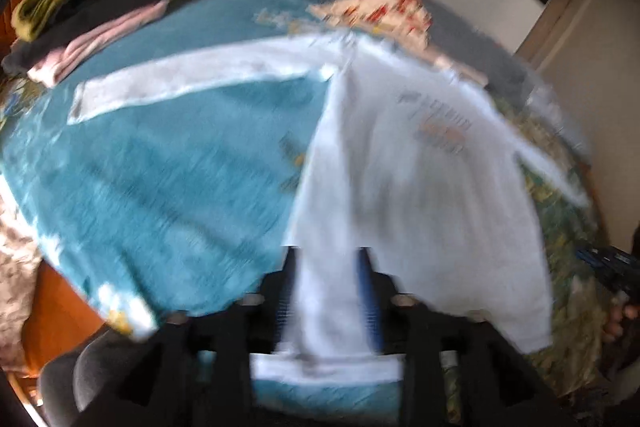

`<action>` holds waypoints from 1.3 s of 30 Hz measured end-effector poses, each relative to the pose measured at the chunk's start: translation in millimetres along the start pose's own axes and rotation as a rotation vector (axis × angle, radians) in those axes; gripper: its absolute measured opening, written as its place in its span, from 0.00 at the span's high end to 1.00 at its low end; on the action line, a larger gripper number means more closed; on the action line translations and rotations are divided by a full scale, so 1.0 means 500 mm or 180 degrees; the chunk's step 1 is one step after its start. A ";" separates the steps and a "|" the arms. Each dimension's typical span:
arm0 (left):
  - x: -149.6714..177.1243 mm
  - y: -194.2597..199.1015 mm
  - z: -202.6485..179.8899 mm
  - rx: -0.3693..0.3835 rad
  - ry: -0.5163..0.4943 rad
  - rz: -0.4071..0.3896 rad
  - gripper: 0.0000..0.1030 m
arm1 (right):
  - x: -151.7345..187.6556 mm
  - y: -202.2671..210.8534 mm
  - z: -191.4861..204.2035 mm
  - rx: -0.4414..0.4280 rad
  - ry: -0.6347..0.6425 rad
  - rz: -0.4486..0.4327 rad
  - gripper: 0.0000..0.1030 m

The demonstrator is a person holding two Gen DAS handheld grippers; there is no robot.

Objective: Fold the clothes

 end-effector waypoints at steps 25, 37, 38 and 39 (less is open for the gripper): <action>-0.032 -0.096 -0.047 0.0071 0.0204 0.0332 0.45 | -0.344 -0.038 -0.398 0.0265 -0.2049 -0.1282 0.96; -0.028 -0.091 -0.027 0.0091 0.0286 0.0334 0.45 | -0.307 -0.025 -0.400 0.0542 -0.2122 -0.1210 0.96; -0.031 -0.089 -0.024 0.0108 0.0315 0.0314 0.45 | -0.317 -0.013 -0.380 0.0585 -0.2011 -0.1235 0.96; -0.033 -0.087 -0.021 0.0121 0.0337 0.0298 0.45 | -0.332 0.003 -0.349 0.0620 -0.1831 -0.1271 0.96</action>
Point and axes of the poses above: each gripper's, at about its wrist camera, not at the fingertips, and y roughly against the way its jaws point, z to its left, x to its underside, the point moved 4 cm from there along -y, roughly the way its jaws point, and after that the axes turned 2 degrees about y, right-handed, at the moved point
